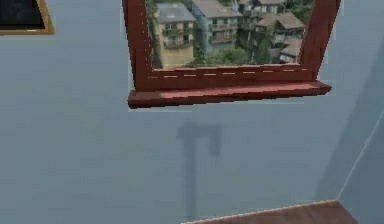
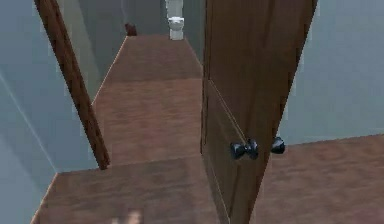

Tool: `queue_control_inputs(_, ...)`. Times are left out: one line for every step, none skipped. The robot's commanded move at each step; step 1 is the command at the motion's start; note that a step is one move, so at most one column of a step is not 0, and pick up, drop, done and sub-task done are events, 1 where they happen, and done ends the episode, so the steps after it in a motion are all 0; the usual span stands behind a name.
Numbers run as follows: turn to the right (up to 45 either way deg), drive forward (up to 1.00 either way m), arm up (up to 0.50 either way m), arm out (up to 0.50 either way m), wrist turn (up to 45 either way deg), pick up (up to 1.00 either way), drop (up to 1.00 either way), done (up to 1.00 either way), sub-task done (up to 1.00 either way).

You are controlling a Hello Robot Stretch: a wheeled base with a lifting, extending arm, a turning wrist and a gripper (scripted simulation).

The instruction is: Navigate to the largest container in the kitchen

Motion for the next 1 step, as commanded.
queue_control_inputs(15.0, 0.0, 0.0, 0.0, 0.0, 0.0, 0.0, 0.0, 0.0)
